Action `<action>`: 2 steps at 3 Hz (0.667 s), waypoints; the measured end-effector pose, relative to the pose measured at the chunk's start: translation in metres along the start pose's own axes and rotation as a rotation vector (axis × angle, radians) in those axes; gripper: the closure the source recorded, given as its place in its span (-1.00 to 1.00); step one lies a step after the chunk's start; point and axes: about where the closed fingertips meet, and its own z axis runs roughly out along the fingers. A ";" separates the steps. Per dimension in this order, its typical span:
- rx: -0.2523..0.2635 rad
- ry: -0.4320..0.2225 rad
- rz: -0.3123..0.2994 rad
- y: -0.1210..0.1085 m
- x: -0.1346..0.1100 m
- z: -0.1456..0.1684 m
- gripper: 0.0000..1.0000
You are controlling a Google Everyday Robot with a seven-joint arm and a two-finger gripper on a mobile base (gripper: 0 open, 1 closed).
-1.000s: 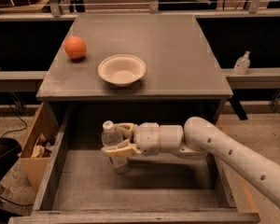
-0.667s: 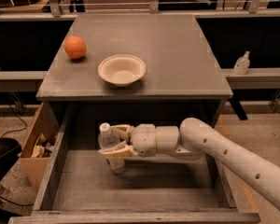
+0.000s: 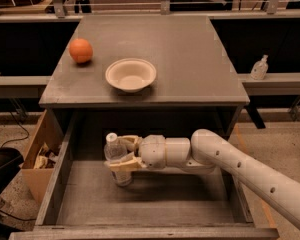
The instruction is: Place blue plastic bottle into top drawer
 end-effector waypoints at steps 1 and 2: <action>-0.004 0.000 -0.001 0.001 -0.001 0.002 0.51; -0.008 -0.001 -0.001 0.002 -0.001 0.003 0.04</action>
Offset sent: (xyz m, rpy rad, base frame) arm -0.0008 0.0015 0.0005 -0.0003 -0.0007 0.0036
